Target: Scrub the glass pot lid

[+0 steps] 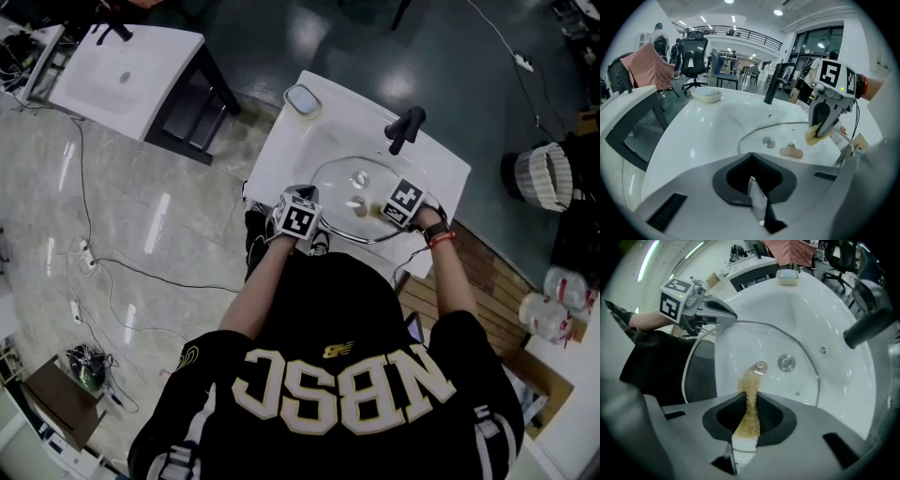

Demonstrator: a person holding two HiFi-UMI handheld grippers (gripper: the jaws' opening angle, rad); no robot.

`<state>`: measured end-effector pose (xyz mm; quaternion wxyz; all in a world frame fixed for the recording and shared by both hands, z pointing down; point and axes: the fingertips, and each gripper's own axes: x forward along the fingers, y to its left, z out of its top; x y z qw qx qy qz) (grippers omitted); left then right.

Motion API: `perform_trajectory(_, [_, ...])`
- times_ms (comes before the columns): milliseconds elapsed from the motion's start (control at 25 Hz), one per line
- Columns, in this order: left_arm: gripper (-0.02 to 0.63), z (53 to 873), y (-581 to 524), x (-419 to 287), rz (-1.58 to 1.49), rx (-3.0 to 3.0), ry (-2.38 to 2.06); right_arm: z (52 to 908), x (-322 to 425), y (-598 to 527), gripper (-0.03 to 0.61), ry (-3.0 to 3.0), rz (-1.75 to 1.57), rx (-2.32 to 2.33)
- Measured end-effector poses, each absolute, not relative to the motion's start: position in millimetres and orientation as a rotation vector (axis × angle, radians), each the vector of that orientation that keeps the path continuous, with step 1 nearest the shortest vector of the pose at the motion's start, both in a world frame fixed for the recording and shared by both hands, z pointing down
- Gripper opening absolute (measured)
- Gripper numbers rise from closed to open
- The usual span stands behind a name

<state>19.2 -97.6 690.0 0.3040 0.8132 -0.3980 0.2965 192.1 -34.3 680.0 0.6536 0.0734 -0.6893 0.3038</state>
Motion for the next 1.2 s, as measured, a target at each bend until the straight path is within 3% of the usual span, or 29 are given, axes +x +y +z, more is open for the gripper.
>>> perform_trajectory(560, [0.012,690,-97,20,0.795,2.156,-1.059,719,99,-69,0.072,-1.723,0.748,0.194])
perform_trajectory(1200, [0.014,689,-95,21,0.792,2.159,-1.052,736,203,-104,0.072,-1.498,0.680,0.435])
